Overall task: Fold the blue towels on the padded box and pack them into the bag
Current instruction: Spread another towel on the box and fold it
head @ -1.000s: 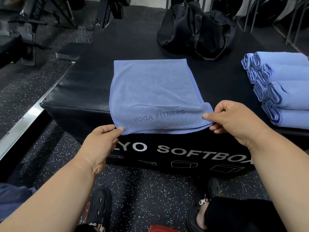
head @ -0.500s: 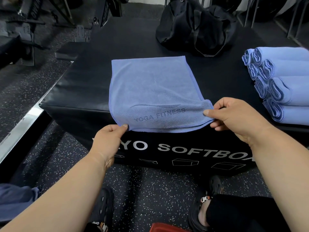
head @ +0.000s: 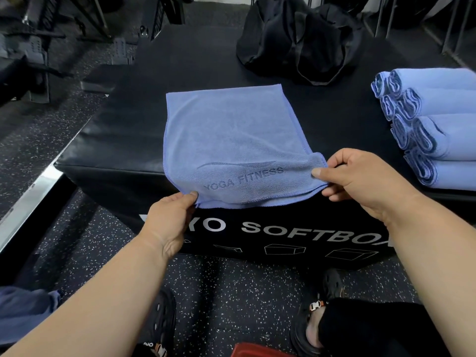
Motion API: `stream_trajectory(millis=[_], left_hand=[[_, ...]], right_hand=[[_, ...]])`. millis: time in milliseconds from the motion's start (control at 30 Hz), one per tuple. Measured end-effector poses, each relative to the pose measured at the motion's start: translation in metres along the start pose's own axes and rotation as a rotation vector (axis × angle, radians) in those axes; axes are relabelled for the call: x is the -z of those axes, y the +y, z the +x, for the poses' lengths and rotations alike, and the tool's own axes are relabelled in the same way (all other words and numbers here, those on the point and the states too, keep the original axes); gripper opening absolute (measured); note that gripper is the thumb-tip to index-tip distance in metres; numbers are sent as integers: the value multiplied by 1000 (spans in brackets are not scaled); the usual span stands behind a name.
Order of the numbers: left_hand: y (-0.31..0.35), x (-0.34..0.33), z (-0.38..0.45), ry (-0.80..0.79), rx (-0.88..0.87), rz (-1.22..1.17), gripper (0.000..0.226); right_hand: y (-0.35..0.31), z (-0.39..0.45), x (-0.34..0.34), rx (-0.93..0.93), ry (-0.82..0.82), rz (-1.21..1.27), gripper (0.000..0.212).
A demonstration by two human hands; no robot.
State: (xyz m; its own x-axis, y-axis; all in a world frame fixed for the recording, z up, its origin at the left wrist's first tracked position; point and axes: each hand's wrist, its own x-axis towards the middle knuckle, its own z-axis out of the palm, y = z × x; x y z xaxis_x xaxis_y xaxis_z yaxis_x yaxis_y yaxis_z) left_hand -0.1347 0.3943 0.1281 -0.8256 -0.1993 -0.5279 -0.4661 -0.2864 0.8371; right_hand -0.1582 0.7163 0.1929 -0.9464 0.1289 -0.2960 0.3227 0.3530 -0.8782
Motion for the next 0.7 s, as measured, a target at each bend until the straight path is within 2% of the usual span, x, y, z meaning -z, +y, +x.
stream_trajectory(millis=[167,367,533,700], left_hand=[[4,12,-1,0,37,64,17],[7,24,-10,-59,38,146,27],[15,30,-28,-88,-78,102,15],[20,30,-48,34,-227,92,19]], right_hand=[[0,0,1,-5,-6,9,23],[0,-2,1,2,-26,18,21],[0,-9,3,48,-82,35,24],[0,-25,2,113,-83,115,39]])
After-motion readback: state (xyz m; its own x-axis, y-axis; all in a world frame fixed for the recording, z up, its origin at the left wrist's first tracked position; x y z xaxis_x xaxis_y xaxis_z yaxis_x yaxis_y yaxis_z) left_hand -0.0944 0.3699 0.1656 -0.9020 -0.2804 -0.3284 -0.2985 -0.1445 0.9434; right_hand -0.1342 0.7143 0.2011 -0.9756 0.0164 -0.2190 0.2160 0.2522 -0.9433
